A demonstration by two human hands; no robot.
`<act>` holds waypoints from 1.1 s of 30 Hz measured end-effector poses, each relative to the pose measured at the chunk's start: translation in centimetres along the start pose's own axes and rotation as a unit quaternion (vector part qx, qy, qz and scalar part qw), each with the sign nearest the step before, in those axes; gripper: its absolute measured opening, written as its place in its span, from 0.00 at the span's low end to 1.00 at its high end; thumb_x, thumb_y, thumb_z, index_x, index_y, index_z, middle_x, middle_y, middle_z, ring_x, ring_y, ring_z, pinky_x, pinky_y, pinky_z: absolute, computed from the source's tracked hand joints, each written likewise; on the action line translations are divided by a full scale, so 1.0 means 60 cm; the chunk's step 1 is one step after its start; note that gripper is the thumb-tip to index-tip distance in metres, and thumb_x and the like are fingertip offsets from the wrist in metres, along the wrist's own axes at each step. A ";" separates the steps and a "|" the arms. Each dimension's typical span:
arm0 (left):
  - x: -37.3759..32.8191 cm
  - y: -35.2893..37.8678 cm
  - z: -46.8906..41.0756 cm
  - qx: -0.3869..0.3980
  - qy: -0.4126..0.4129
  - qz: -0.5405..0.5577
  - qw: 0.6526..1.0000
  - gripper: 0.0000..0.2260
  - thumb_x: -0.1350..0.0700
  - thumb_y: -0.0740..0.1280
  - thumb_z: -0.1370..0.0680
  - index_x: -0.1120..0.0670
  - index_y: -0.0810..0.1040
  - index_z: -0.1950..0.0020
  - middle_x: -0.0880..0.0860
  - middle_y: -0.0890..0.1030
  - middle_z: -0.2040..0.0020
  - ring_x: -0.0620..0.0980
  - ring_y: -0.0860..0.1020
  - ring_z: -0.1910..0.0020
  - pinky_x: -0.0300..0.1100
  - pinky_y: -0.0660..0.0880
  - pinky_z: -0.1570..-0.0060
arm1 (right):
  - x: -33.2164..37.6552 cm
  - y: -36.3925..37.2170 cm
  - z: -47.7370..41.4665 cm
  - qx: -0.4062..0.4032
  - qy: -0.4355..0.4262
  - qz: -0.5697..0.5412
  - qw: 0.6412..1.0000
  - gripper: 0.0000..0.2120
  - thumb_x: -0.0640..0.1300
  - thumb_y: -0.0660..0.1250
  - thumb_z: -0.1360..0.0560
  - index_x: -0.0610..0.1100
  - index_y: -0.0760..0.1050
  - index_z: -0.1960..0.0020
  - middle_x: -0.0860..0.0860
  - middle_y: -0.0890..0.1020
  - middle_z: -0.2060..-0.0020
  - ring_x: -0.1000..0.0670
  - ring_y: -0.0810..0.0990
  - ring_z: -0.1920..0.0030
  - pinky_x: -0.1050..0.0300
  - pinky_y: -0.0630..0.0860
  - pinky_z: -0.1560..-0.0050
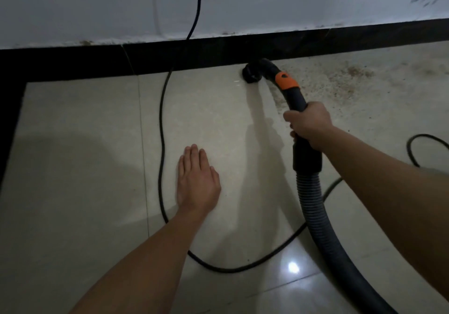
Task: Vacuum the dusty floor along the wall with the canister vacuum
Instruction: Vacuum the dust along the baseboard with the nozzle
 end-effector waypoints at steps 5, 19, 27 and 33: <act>0.003 0.001 -0.002 0.003 -0.001 -0.006 1.000 0.25 0.54 0.53 0.22 0.65 0.68 0.29 0.63 0.67 0.28 0.59 0.63 0.27 0.53 0.58 0.26 | 0.026 0.019 -0.010 0.021 -0.002 0.008 1.000 0.15 0.45 0.70 0.30 0.41 0.73 0.47 0.43 0.81 0.60 0.47 0.80 0.71 0.51 0.81 0.67; -0.013 -0.015 0.003 0.038 0.003 -0.017 0.999 0.22 0.59 0.54 0.21 0.69 0.66 0.30 0.69 0.66 0.29 0.66 0.62 0.28 0.58 0.56 0.27 | -0.271 -0.162 0.275 0.021 0.021 0.026 0.999 0.07 0.44 0.70 0.34 0.48 0.74 0.59 0.46 0.79 0.73 0.49 0.78 0.77 0.56 0.75 0.76; -0.108 -0.023 -0.072 0.179 0.022 -0.084 0.980 0.17 0.55 0.60 0.22 0.63 0.69 0.37 0.64 0.69 0.37 0.62 0.67 0.36 0.51 0.65 0.38 | -0.319 -0.223 0.224 -0.032 0.073 -0.056 0.995 0.06 0.43 0.70 0.33 0.44 0.75 0.58 0.47 0.79 0.75 0.47 0.78 0.78 0.52 0.77 0.73; -0.151 0.001 -0.124 0.134 -0.012 -0.042 0.990 0.19 0.55 0.57 0.20 0.66 0.67 0.35 0.66 0.67 0.33 0.62 0.64 0.33 0.53 0.64 0.35 | -0.254 -0.203 0.094 -0.020 0.073 -0.110 0.991 0.06 0.42 0.71 0.31 0.42 0.75 0.57 0.44 0.79 0.71 0.47 0.76 0.77 0.57 0.74 0.73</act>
Point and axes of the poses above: each hand's wrist, its own z-axis away from the middle knuckle, its own y-axis out of the palm, x = y × z, the point moved 6 cm from there along -z, towards the middle knuckle
